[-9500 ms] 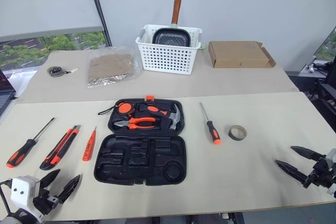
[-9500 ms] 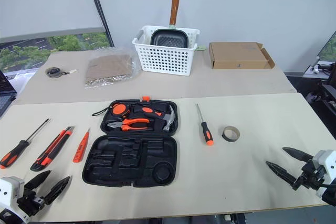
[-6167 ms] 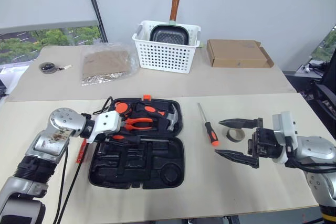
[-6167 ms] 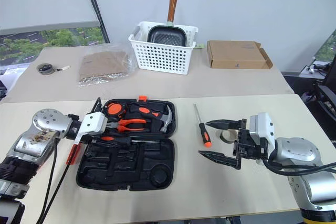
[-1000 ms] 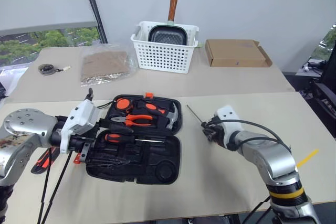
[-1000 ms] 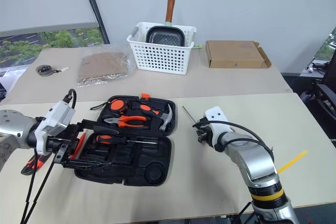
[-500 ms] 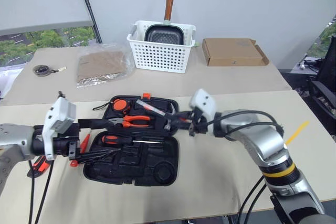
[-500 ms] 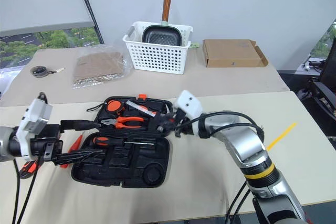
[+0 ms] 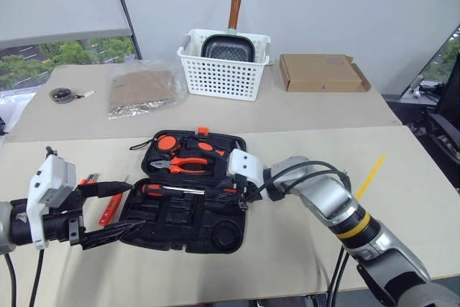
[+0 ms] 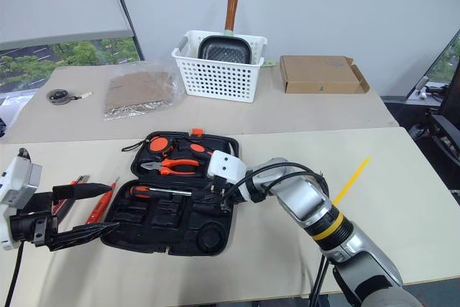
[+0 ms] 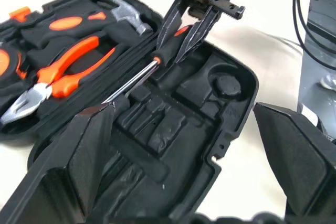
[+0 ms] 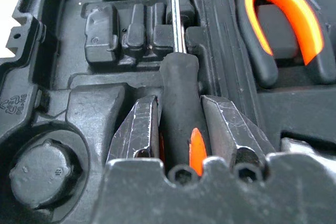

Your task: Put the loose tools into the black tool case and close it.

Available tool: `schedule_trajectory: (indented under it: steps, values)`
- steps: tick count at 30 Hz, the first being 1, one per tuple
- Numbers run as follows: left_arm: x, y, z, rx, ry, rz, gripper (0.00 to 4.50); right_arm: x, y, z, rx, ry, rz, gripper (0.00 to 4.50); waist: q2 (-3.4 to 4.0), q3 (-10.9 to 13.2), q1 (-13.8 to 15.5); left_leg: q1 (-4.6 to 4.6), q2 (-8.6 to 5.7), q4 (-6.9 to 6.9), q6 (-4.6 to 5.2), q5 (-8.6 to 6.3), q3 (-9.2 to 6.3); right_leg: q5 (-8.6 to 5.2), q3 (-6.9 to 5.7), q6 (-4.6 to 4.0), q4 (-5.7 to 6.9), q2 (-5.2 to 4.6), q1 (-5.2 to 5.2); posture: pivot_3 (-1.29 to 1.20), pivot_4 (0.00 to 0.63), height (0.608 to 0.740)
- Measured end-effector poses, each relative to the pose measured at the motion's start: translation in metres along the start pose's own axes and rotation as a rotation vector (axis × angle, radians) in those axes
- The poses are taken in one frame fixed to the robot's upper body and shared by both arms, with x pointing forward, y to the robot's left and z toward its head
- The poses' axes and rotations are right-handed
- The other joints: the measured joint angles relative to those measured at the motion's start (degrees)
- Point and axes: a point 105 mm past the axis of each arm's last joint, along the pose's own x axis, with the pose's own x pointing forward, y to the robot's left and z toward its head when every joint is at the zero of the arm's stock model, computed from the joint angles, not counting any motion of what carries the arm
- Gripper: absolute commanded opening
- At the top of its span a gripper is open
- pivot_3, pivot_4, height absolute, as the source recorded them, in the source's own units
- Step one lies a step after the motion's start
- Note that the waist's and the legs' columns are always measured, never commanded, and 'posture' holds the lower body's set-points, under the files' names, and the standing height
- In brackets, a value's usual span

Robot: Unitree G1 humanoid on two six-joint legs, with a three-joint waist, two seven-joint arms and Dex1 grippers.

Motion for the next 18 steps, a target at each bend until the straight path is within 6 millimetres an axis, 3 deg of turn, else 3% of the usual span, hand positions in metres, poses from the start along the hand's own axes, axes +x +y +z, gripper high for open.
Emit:
schedule_trajectory:
  steps: [7, 9, 15, 16, 18]
  values:
    - [-0.003, 0.004, -0.001, -0.013, -0.005, 0.002, 4.50, -0.001, 0.010, -0.006, 0.043, 0.023, 0.023, 0.96, 0.00, 0.00, 0.33, -0.03, -0.02, 0.00, 0.00, 0.00, 0.01, -0.01, 0.00, -0.01, -0.04, -0.01, 0.00, 0.00, 0.150, 0.700]
    - [-0.004, 0.006, 0.000, -0.007, -0.004, 0.002, 4.50, 0.001, 0.010, -0.007, 0.059, 0.021, 0.009, 1.98, -0.01, 0.00, 0.28, -0.04, -0.02, 0.00, 0.00, 0.00, 0.01, -0.01, 0.00, -0.01, -0.05, 0.00, -0.01, 0.00, 0.150, 0.700]
    - [-0.002, 0.010, -0.004, -0.013, 0.012, -0.015, 4.50, -0.007, 0.006, -0.003, 0.096, -0.020, -0.039, 3.92, -0.02, -0.01, 0.05, 0.02, 0.08, -0.02, 0.12, -0.12, 0.03, -0.02, 0.00, -0.02, 0.00, 0.09, -0.03, 0.00, 0.150, 0.700]
    - [-0.003, 0.011, -0.005, -0.018, 0.013, -0.015, 4.50, -0.007, 0.007, -0.002, 0.108, -0.031, -0.031, 4.15, -0.01, 0.00, 0.01, 0.02, 0.09, -0.02, 0.20, -0.17, 0.03, -0.02, 0.01, -0.02, 0.05, 0.09, -0.06, 0.00, 0.150, 0.700]
    - [-0.003, 0.011, -0.005, -0.012, 0.011, -0.021, 4.50, -0.011, 0.007, 0.004, 0.121, -0.066, -0.022, 4.15, 0.00, 0.00, 0.05, 0.03, 0.13, -0.02, 0.19, -0.16, 0.01, -0.01, -0.01, -0.03, 0.08, 0.12, -0.07, 0.00, 0.150, 0.700]
